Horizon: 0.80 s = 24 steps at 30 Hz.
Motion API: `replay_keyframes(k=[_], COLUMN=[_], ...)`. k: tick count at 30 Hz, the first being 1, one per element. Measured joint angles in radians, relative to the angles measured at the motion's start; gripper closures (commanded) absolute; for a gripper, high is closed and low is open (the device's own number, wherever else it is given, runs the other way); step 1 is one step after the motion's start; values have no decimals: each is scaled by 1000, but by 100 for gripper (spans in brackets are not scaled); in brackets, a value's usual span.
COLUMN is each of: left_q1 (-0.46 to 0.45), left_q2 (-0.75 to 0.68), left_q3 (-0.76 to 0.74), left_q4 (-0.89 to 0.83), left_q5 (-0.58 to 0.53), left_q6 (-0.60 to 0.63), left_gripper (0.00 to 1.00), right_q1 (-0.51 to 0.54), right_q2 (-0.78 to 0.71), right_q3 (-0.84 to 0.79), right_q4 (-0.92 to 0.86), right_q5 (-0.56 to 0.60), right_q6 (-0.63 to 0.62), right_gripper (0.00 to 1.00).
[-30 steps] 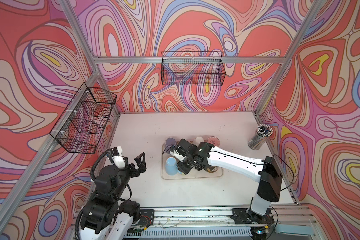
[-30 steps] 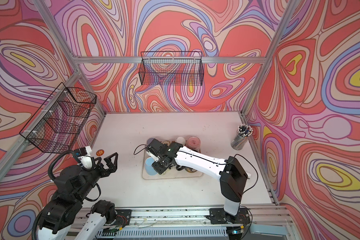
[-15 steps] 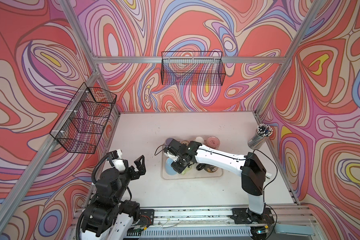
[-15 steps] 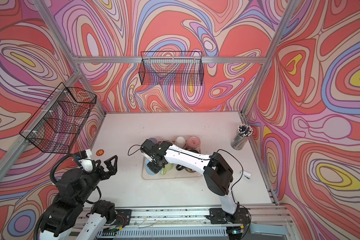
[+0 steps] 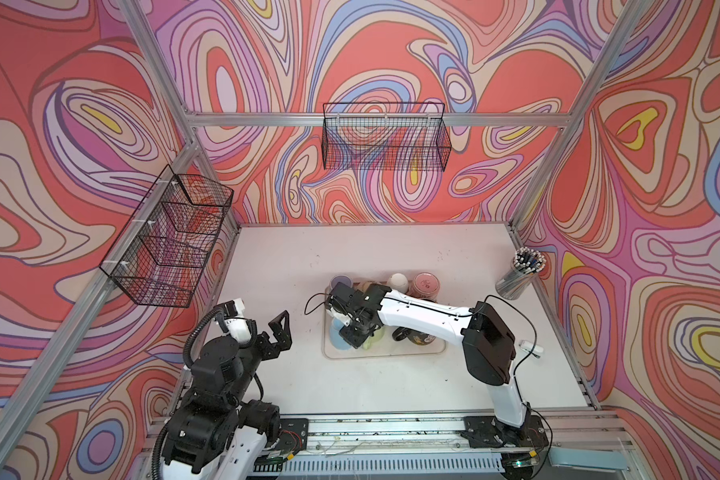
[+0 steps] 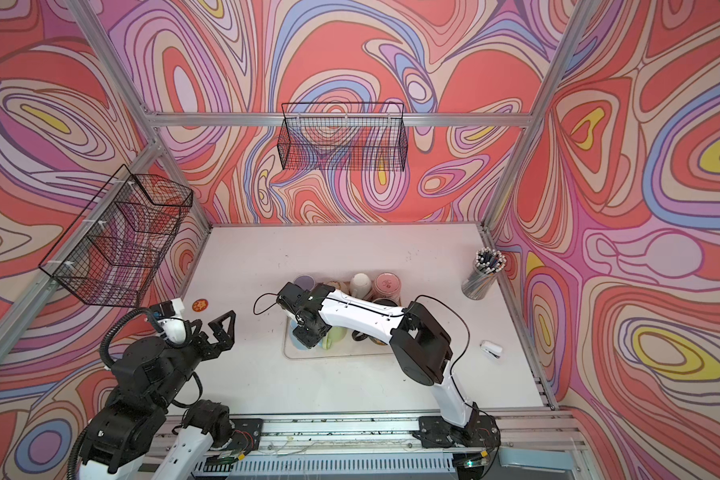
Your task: Turn the mug right side up
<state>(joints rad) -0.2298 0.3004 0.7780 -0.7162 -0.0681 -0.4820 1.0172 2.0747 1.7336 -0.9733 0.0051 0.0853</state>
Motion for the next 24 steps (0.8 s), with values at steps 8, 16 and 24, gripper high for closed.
replay_keyframes(k=[8, 16, 24], left_q1=[0, 0, 0], left_q2=[0, 0, 0], left_q3=[0, 0, 0], left_q4=[0, 0, 0], left_q5=[0, 1, 2], left_q6=[0, 0, 0], left_gripper=[0, 0, 0], right_q1=[0, 1, 1], right_q2=[13, 16, 11], right_q3=[19, 24, 24], right_q4=[-5, -8, -6], right_q5=[23, 40, 36], right_q6=[5, 18, 45], right_gripper=[98, 100, 100])
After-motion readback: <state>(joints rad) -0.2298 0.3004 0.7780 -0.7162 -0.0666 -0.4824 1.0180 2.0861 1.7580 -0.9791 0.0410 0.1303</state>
